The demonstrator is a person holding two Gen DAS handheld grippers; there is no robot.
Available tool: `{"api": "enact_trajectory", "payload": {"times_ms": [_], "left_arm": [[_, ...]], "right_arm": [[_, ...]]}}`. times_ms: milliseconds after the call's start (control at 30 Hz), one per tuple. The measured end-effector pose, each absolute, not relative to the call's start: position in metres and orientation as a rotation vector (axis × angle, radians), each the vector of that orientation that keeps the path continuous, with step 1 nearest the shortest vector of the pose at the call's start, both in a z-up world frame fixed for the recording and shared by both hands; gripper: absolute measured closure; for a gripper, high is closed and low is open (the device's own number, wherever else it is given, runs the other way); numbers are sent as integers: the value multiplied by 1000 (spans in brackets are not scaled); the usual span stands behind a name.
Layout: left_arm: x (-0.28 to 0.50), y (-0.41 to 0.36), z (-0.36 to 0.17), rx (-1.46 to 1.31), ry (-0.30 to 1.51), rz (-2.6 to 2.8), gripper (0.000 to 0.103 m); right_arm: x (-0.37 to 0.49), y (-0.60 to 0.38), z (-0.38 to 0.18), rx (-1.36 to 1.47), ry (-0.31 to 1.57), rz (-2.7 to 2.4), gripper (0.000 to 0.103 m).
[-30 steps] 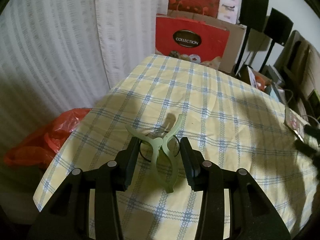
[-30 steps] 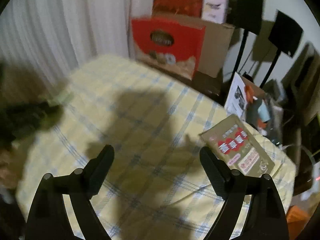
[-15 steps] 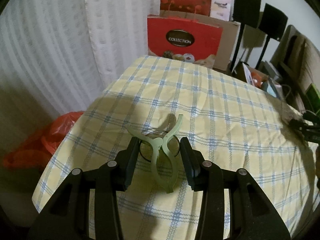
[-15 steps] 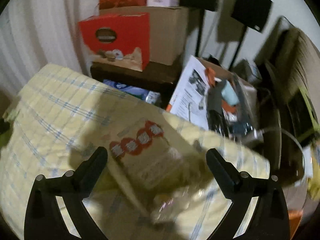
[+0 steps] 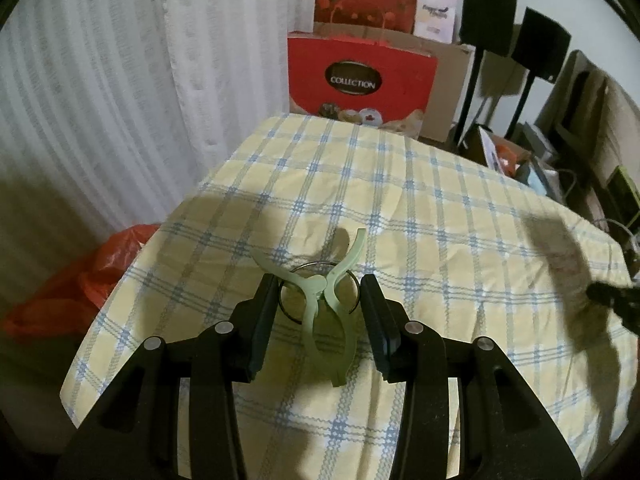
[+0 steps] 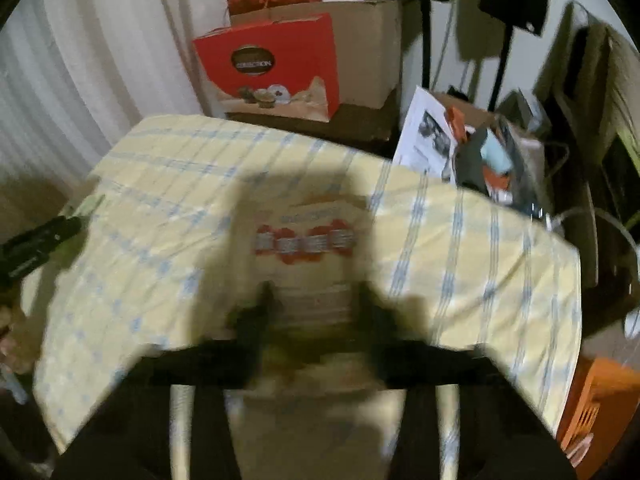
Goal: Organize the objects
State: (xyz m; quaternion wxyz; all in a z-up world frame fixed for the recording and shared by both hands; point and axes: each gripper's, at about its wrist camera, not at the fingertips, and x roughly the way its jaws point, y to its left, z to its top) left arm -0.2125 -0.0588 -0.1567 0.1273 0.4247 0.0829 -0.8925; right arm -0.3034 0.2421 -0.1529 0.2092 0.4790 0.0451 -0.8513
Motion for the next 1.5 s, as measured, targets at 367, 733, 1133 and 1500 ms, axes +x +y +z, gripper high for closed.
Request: {"api": "enact_trajectory", "payload": {"times_ms": [367,733,1133,1500], "left_arm": [[-212,-66,-156,1234,254,-2585,64],[-207,-75,-154,1206,281,-2590,64],[-200,-75,-145,1185,297,-2613,64],[-198,-70,-141,1177,279,-2619,64]], "right_arm": [[-284,193,-150,1335,73,-2395,1],[-275,122,-168,1359,207,-2590,2],[-262,126,-159,1253,123,-2572,49],[-260,157,-134,1246,22,-2587,89]]}}
